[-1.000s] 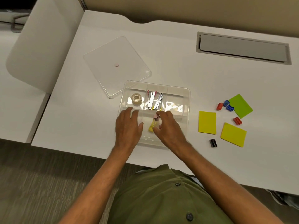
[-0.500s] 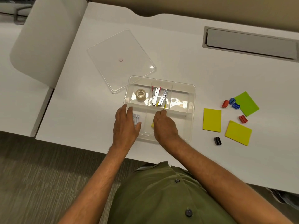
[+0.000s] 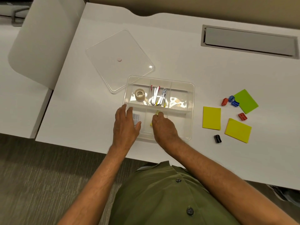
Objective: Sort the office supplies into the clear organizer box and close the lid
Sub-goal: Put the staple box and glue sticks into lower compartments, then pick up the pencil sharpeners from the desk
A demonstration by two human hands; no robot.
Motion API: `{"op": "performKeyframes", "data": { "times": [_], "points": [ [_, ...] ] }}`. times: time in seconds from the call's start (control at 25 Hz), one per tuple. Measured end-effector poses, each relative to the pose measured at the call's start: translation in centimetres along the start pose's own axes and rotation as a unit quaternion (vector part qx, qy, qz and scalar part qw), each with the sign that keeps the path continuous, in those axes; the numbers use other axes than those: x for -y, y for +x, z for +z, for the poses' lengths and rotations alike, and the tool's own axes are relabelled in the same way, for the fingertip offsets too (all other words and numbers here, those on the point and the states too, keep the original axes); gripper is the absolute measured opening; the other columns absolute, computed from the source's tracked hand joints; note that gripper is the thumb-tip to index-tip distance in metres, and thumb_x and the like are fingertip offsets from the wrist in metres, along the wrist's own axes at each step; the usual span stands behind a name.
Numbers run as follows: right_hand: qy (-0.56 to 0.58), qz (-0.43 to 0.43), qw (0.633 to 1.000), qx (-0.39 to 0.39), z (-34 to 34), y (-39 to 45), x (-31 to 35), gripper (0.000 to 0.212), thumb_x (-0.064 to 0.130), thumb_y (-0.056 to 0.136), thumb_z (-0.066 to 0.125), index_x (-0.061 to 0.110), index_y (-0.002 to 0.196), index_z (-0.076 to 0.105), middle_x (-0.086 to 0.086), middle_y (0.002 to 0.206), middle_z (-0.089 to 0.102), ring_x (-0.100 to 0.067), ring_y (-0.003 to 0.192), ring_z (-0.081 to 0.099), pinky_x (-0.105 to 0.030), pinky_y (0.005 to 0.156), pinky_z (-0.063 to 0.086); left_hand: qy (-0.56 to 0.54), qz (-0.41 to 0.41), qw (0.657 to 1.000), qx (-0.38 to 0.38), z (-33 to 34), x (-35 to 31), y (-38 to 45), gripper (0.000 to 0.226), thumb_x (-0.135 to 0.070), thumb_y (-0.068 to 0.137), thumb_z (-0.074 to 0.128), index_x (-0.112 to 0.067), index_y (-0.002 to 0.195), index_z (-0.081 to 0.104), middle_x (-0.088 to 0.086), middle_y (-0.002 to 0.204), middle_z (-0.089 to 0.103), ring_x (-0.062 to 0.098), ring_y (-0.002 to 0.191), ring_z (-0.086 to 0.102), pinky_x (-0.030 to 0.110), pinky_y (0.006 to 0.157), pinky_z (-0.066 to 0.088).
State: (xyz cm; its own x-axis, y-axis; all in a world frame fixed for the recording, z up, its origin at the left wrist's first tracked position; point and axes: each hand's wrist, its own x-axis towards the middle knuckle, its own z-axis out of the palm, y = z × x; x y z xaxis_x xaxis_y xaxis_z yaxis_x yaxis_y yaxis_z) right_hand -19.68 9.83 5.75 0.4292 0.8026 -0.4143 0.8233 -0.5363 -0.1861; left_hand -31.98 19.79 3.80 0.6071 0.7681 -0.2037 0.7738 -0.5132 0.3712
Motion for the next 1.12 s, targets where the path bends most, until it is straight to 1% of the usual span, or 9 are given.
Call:
{"op": "performKeyframes", "data": {
  "times": [0.12, 0.2, 0.28, 0.4, 0.6, 0.76, 0.84, 0.96, 1.12],
  "points": [
    [0.076, -0.017, 0.994, -0.072, -0.6, -0.7, -1.6, 0.038, 0.017, 0.095, 0.065, 0.010, 0.131, 0.054, -0.012, 0.129, 0.058, -0.026, 0.093, 0.067, -0.033, 0.074, 0.054, 0.026, 0.012, 1.000, -0.012, 0.0, -0.4, 0.2, 0.070, -0.041, 0.091, 0.068, -0.012, 0.148, 0.039, 0.014, 0.160, 0.030, 0.031, 0.148, 0.027, 0.049, 0.119, 0.034],
    [0.133, -0.020, 0.981, -0.143, -1.1, -1.3, -3.9, 0.032, 0.027, 0.097, 0.062, 0.015, 0.127, 0.059, -0.005, 0.122, 0.062, -0.023, 0.099, 0.065, -0.033, 0.073, 0.053, 0.036, 0.026, 0.999, -0.020, 0.0, -1.2, 0.5, 0.068, -0.043, 0.092, 0.066, -0.013, 0.147, 0.041, 0.013, 0.160, 0.032, 0.032, 0.148, 0.028, 0.049, 0.121, 0.030],
    [0.158, -0.002, 0.964, -0.213, -1.4, -2.2, -7.0, 0.031, 0.034, 0.096, 0.061, 0.022, 0.125, 0.061, 0.003, 0.123, 0.063, -0.018, 0.108, 0.063, -0.030, 0.074, 0.052, 0.036, 0.054, 0.998, -0.026, 0.0, -2.7, 0.8, 0.066, -0.044, 0.092, 0.065, -0.014, 0.147, 0.043, 0.012, 0.159, 0.034, 0.031, 0.148, 0.029, 0.049, 0.121, 0.028],
    [0.197, 0.064, 0.938, -0.276, -1.1, -3.9, -12.3, 0.029, 0.032, 0.095, 0.063, 0.025, 0.123, 0.061, 0.006, 0.123, 0.060, -0.017, 0.114, 0.059, -0.032, 0.075, 0.053, 0.023, 0.116, 0.992, -0.034, 0.6, -6.2, 0.9, 0.062, -0.041, 0.093, 0.064, -0.014, 0.145, 0.045, 0.012, 0.157, 0.036, 0.030, 0.147, 0.031, 0.047, 0.121, 0.028],
    [0.217, 0.186, 0.920, -0.269, 0.3, -6.5, -20.6, 0.030, 0.032, 0.095, 0.063, 0.024, 0.124, 0.061, 0.002, 0.126, 0.059, -0.023, 0.116, 0.058, -0.038, 0.082, 0.053, 0.033, 0.222, 0.974, -0.007, 3.0, -13.7, 0.0, 0.059, -0.037, 0.094, 0.061, -0.013, 0.146, 0.045, 0.012, 0.157, 0.036, 0.031, 0.146, 0.032, 0.048, 0.120, 0.027],
    [0.255, 0.216, 0.902, -0.272, 1.1, -7.8, -25.7, 0.032, 0.025, 0.095, 0.065, 0.018, 0.126, 0.060, -0.003, 0.129, 0.057, -0.025, 0.124, 0.054, -0.036, 0.090, 0.048, 0.038, 0.288, 0.957, 0.027, 6.4, -19.1, -1.4, 0.059, -0.037, 0.096, 0.060, -0.012, 0.147, 0.044, 0.014, 0.157, 0.038, 0.032, 0.146, 0.033, 0.049, 0.121, 0.027],
    [0.266, 0.234, 0.896, -0.267, 1.1, -7.8, -27.7, 0.034, 0.019, 0.094, 0.066, 0.016, 0.127, 0.059, -0.006, 0.131, 0.054, -0.027, 0.125, 0.051, -0.037, 0.092, 0.046, 0.048, 0.315, 0.946, 0.060, 8.4, -21.1, -2.2, 0.060, -0.037, 0.096, 0.060, -0.012, 0.148, 0.044, 0.015, 0.157, 0.037, 0.033, 0.145, 0.035, 0.047, 0.119, 0.031],
    [0.273, 0.246, 0.895, -0.254, 1.1, -7.5, -30.4, 0.038, 0.011, 0.091, 0.066, 0.013, 0.129, 0.058, -0.009, 0.131, 0.053, -0.028, 0.123, 0.051, -0.038, 0.094, 0.048, 0.067, 0.339, 0.930, 0.122, 11.4, -23.5, -3.5, 0.061, -0.034, 0.094, 0.063, -0.011, 0.147, 0.044, 0.016, 0.157, 0.037, 0.035, 0.139, 0.041, 0.046, 0.107, 0.042],
    [0.252, 0.233, 0.914, -0.216, 1.3, -6.8, -32.4, 0.039, 0.014, 0.096, 0.061, 0.016, 0.135, 0.057, -0.007, 0.137, 0.051, -0.028, 0.126, 0.048, -0.043, 0.093, 0.050, 0.086, 0.322, 0.923, 0.194, 14.2, -24.9, -4.3, 0.057, -0.030, 0.094, 0.062, -0.012, 0.145, 0.044, 0.013, 0.145, 0.045, 0.032, 0.122, 0.051, 0.043, 0.087, 0.052]
  ]
}}
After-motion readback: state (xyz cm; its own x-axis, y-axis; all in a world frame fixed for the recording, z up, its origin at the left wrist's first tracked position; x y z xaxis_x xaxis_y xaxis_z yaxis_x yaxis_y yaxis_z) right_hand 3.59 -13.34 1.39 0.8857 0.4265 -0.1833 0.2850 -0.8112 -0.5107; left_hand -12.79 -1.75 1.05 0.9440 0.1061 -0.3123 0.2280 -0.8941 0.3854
